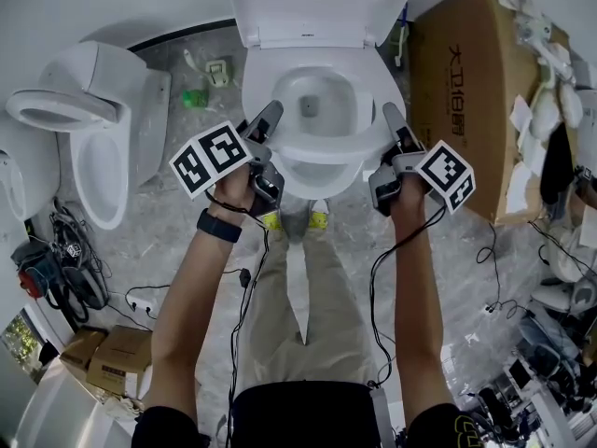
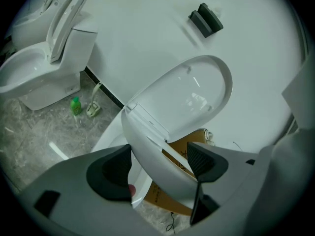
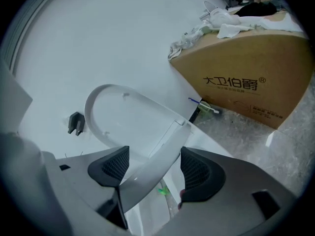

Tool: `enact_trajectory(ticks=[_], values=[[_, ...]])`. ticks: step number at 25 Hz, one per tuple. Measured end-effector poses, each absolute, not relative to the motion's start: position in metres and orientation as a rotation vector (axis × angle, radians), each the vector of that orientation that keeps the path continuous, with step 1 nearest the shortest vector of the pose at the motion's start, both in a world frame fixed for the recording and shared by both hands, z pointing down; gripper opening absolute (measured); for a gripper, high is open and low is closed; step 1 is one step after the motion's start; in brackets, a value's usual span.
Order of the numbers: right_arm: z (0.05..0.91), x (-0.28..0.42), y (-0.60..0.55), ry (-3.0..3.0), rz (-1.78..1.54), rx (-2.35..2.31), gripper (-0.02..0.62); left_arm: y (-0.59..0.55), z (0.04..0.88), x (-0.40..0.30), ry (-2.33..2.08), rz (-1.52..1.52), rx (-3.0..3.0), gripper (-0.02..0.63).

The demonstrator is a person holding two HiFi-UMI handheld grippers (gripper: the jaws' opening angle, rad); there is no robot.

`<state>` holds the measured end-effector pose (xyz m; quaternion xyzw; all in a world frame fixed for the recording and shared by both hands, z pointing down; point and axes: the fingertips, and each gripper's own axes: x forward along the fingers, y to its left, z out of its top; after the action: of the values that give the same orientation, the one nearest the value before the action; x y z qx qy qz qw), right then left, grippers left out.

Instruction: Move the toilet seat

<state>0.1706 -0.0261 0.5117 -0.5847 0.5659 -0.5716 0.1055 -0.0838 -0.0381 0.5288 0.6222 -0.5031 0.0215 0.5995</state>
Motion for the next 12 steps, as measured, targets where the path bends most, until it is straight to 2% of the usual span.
enact_trajectory(ticks=[12], values=[[0.492, 0.171, -0.041, 1.582, -1.596, -1.587, 0.358, -0.054, 0.508, -0.090, -1.078, -0.217, 1.460, 0.371]])
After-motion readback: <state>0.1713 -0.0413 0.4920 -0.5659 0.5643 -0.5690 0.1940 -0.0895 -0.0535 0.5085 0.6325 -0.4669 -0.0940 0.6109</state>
